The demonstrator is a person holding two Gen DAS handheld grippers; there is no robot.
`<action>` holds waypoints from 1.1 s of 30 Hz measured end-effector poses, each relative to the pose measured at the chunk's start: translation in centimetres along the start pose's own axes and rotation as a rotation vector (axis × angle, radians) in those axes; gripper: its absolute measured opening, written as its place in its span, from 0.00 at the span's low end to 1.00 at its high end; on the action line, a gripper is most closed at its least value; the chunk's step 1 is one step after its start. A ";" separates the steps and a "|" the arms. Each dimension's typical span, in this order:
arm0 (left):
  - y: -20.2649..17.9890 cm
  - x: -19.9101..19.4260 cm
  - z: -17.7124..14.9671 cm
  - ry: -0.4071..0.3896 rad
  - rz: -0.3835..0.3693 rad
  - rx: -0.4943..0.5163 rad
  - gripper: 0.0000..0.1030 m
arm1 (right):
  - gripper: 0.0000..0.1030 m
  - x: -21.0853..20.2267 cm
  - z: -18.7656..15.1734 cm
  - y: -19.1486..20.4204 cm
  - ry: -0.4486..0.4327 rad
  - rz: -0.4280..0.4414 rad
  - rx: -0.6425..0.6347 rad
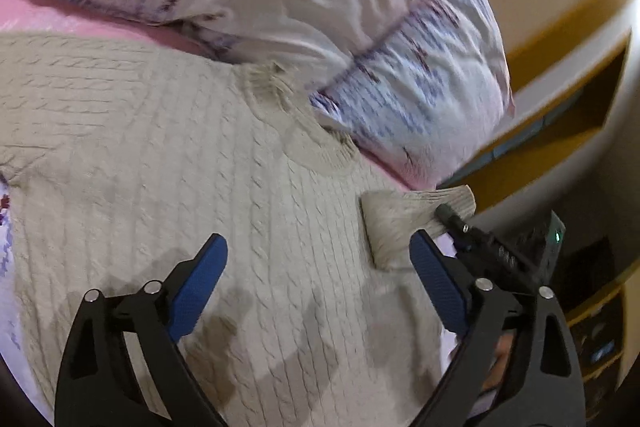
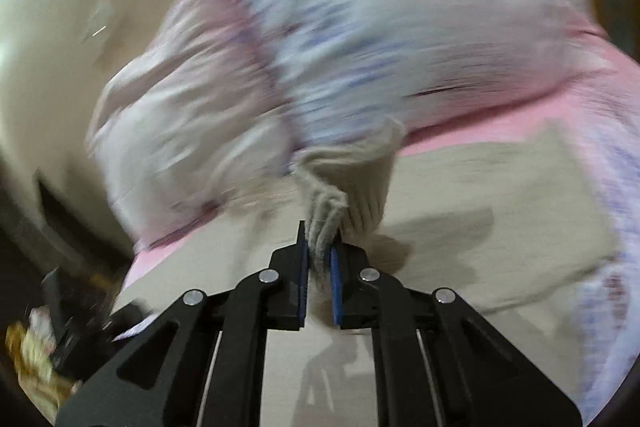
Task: Fold small clothes
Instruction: 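Fold the sleeve across the sweater body with the right gripper and release, then grasp the other sleeve cuff with the left gripper and fold it across the body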
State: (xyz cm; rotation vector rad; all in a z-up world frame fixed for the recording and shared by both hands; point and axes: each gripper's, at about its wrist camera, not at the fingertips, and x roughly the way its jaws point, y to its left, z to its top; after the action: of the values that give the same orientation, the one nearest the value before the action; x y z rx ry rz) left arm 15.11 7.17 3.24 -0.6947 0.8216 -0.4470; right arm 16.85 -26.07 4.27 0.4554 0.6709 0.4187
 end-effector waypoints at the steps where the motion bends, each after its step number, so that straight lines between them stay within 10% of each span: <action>1: 0.4 -0.4 0.3 -0.016 0.002 -0.017 0.88 | 0.08 0.9 -0.2 1.2 0.021 0.022 -0.019; 10: 2.8 -0.5 1.3 -0.013 0.041 -0.106 0.85 | 0.19 11.3 -5.2 6.4 0.351 0.079 -0.129; 13: 2.6 0.6 1.0 0.029 0.023 -0.104 0.82 | 0.59 8.7 -4.3 5.4 0.319 0.114 -0.085; 15: 2.0 1.5 0.9 0.050 0.001 -0.095 0.78 | 0.60 5.6 -3.2 4.2 0.234 0.120 -0.066; 22: 0.8 5.0 0.4 0.139 0.040 -0.084 0.63 | 0.50 -4.4 0.2 -4.6 -0.044 -0.295 -0.061; 26: 0.3 5.7 0.4 0.143 0.062 -0.057 0.53 | 0.37 -7.9 -0.1 -10.1 -0.050 -0.513 -0.032; 33: 0.2 6.4 0.6 0.153 0.094 -0.047 0.43 | 0.37 -8.5 -1.9 -14.1 0.065 -0.558 -0.032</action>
State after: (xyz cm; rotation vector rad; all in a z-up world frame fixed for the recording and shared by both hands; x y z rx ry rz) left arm 19.53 3.62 0.12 -0.6680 1.0073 -0.4000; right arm 12.68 -41.42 -0.30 0.2096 0.8188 -0.0839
